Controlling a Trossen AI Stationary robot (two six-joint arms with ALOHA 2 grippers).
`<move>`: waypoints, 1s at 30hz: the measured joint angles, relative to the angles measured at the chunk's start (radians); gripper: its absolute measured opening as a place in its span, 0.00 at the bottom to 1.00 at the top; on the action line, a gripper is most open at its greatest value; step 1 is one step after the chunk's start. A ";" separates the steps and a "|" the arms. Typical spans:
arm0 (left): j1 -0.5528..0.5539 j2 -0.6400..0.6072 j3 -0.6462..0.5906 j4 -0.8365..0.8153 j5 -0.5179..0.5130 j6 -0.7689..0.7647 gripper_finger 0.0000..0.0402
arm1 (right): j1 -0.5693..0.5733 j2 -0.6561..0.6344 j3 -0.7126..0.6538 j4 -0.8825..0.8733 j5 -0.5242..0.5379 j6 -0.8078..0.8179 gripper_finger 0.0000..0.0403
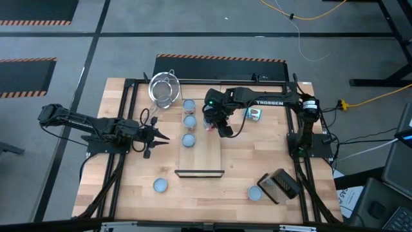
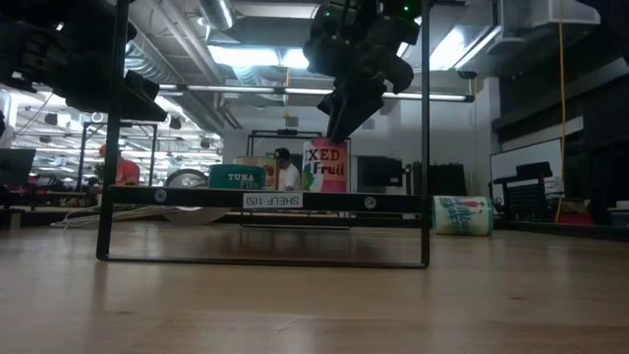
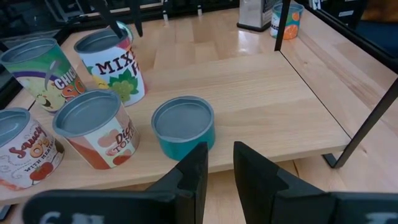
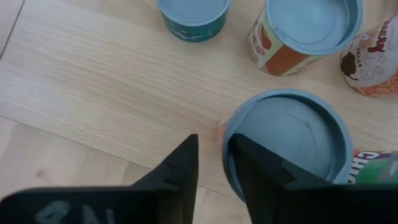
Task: Pick and place cans onto a shelf
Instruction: Put the canned mixed fruit on the shelf, then put the canned mixed vegetables on the shelf
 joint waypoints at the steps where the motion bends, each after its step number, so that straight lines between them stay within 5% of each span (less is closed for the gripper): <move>1: 0.000 0.000 0.000 0.000 0.000 0.000 0.17 | 0.001 -0.001 0.003 -0.002 0.001 0.000 0.28; 8: 0.000 0.000 0.000 0.000 0.000 0.000 0.17 | 0.000 -0.006 0.125 -0.112 0.006 0.000 0.29; 19: 0.000 0.000 0.000 0.000 0.000 0.000 0.17 | -0.011 -0.007 0.410 -0.512 0.000 -0.014 0.29; 30: 0.000 0.000 0.000 0.000 0.000 0.000 0.17 | -0.127 -0.008 0.405 -0.671 -0.098 0.002 0.29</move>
